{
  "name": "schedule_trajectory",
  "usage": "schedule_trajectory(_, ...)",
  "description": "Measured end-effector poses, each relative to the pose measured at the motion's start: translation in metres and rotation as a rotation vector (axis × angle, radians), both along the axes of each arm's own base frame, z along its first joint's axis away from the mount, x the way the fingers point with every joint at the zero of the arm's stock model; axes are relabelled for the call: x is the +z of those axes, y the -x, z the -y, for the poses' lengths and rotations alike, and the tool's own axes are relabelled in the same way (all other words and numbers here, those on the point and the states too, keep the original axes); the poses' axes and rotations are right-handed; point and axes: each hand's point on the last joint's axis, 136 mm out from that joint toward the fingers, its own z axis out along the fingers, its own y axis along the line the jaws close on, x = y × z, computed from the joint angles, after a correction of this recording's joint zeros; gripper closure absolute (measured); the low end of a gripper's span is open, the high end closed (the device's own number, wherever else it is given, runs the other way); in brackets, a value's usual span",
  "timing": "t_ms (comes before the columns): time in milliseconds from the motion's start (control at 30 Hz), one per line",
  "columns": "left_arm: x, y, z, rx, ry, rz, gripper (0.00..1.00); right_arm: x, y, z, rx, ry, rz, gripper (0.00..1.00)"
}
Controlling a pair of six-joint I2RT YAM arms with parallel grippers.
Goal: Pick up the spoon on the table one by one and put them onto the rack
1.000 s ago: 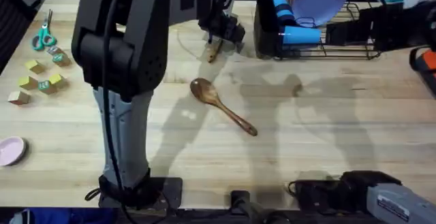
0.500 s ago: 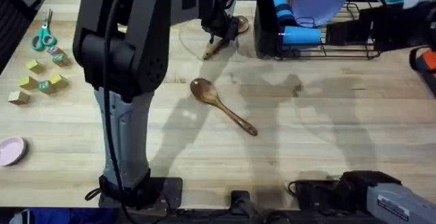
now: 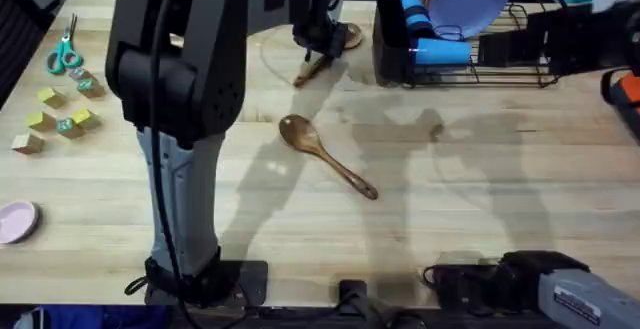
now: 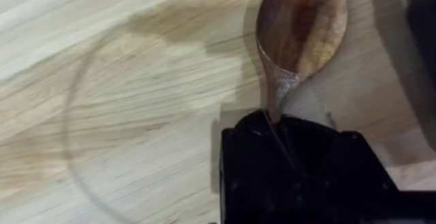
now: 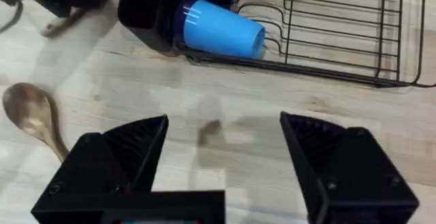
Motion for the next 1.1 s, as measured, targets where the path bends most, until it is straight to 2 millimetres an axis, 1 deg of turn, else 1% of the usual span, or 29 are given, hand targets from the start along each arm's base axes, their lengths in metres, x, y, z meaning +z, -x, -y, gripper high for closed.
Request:
schedule_trajectory(100,0.004,-0.007,-0.015,0.035,-0.019,0.006,0.959,0.000,0.000,0.000,0.000,0.000,0.000,0.006)
schedule_trajectory(167,0.010,-0.012,-0.025,0.059,-0.031,0.013,0.959,0.000,0.000,0.000,0.000,0.000,0.000,0.005)
schedule_trajectory(267,0.024,-0.022,-0.038,0.089,-0.041,0.030,0.958,0.000,0.000,0.000,0.000,0.000,0.000,0.005)
schedule_trajectory(333,0.033,-0.027,-0.040,0.099,-0.044,0.043,0.958,0.000,0.000,0.000,0.000,0.000,0.000,0.005)
schedule_trajectory(433,0.051,-0.033,-0.038,0.102,-0.043,0.073,0.958,0.000,0.000,0.000,0.000,0.000,0.000,0.005)
schedule_trajectory(600,0.083,-0.036,-0.032,0.098,-0.038,0.109,0.958,0.000,0.000,0.000,0.000,0.000,0.000,0.004)
schedule_trajectory(733,0.113,-0.038,-0.025,0.089,-0.022,0.154,0.958,0.000,0.000,0.000,0.000,0.000,0.000,0.005)
schedule_trajectory(833,0.130,-0.039,-0.016,0.077,-0.009,0.188,0.958,0.000,0.000,0.000,0.000,0.000,0.000,0.005)
schedule_trajectory(967,0.145,-0.033,-0.004,0.055,0.003,0.211,0.958,0.000,0.000,0.000,0.000,0.000,0.000,0.005)
schedule_trajectory(1100,0.161,-0.020,0.004,0.032,0.004,0.213,0.958,0.000,0.000,0.000,0.000,0.000,0.000,0.005)
